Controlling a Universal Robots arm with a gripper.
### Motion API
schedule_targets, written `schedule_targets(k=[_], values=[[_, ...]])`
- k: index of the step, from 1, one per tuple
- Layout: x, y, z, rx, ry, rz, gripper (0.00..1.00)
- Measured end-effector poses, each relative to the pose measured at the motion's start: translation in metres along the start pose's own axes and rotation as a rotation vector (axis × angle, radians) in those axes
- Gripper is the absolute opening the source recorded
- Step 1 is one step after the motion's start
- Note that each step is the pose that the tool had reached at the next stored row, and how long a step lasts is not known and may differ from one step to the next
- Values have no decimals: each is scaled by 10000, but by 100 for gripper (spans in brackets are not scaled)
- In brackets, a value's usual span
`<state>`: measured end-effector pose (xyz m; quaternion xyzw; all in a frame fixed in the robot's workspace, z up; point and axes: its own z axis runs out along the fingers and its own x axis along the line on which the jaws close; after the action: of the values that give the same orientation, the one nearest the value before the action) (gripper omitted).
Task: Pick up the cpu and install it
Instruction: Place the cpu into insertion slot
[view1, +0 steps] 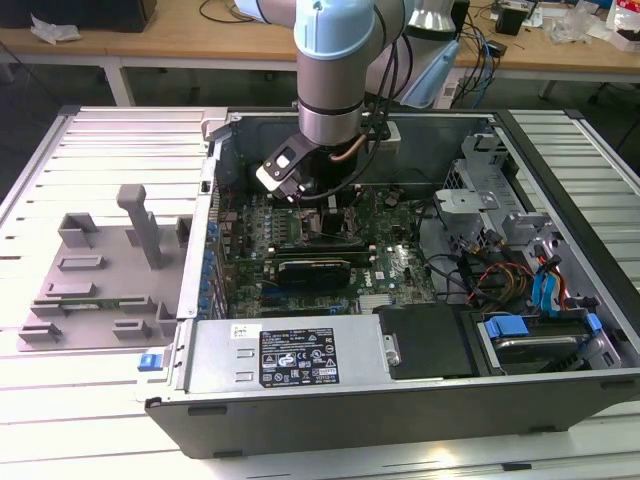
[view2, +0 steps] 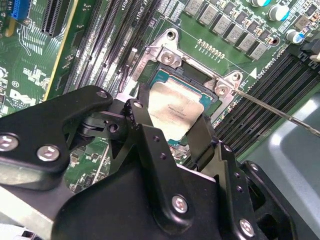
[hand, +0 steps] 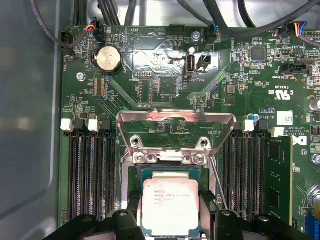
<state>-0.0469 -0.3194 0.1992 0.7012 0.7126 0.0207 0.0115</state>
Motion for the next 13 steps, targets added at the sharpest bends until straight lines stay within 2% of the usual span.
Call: schedule_targets(k=[5, 6, 7, 9, 10, 11, 13], values=[[0, 0, 1, -1, -4, 65, 54], [0, 0, 1, -1, -3, 68, 56], [0, 0, 1, -1, -3, 70, 62], [0, 0, 1, -2, -3, 74, 62], [1, 0, 1, -2, 44, 78, 62], [3, 0, 1, -3, 127, 81, 62], [4, 0, 1, -4, 133, 80, 62]])
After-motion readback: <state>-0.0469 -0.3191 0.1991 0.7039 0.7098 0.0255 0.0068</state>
